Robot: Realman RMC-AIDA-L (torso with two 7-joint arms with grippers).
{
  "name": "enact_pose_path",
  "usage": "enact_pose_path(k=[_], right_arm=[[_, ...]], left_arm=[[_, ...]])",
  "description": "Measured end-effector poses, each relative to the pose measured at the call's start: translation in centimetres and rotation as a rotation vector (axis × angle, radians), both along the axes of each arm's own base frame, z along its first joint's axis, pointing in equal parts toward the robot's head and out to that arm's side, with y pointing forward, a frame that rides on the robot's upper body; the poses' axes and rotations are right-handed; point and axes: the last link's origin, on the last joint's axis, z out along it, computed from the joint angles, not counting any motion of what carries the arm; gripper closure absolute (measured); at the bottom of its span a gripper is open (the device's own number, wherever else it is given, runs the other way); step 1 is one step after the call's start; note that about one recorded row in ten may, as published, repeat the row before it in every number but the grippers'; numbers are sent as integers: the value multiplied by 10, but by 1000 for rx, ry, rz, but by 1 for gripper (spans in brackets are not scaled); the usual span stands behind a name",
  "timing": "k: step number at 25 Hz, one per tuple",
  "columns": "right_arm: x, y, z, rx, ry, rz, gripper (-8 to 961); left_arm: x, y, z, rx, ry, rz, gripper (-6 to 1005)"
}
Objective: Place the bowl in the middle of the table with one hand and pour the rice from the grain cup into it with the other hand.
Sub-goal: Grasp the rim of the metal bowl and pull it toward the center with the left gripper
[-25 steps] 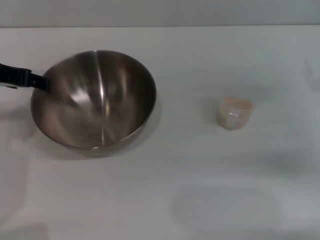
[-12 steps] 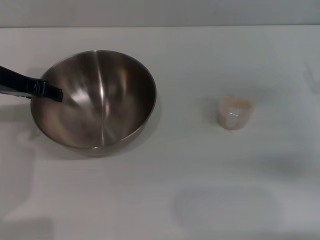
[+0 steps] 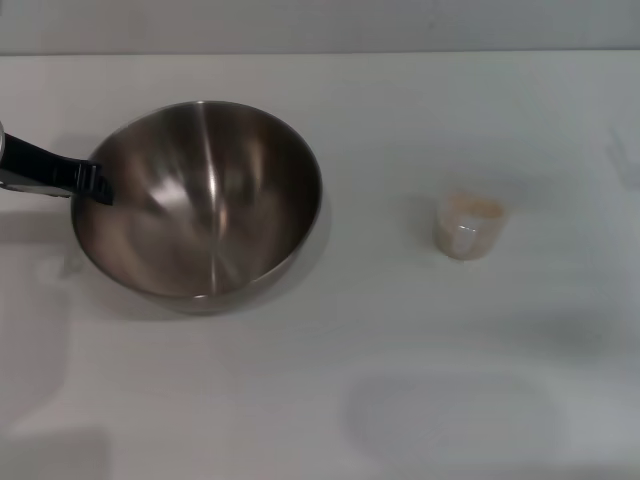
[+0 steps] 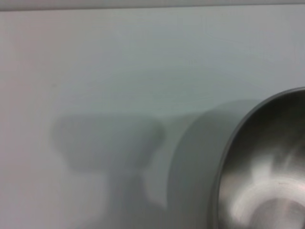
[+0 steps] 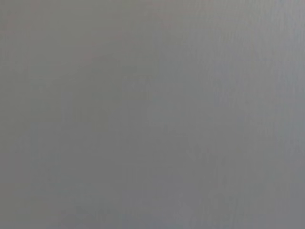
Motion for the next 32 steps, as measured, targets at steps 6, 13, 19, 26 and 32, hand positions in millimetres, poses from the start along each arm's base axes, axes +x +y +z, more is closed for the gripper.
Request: enact_pose_path(k=[6,13,19,26,32], right_arm=[[0,0,0,1,0,1,418],[1,0,1,3,1,-5,419],[1,1,1,0,-1,-5,419],[0,2,0,-1,-2,-4,418],[1,2,1,1,0,-7,418]], left_arm=[[2,2,1,1,-3,-4,774],[1,4,8,27,-22,9,953],[0,6,15,50,-59,5,961],[0,8,22,55,-152,-4,953],[15,12,19,34,-217,-45,947]])
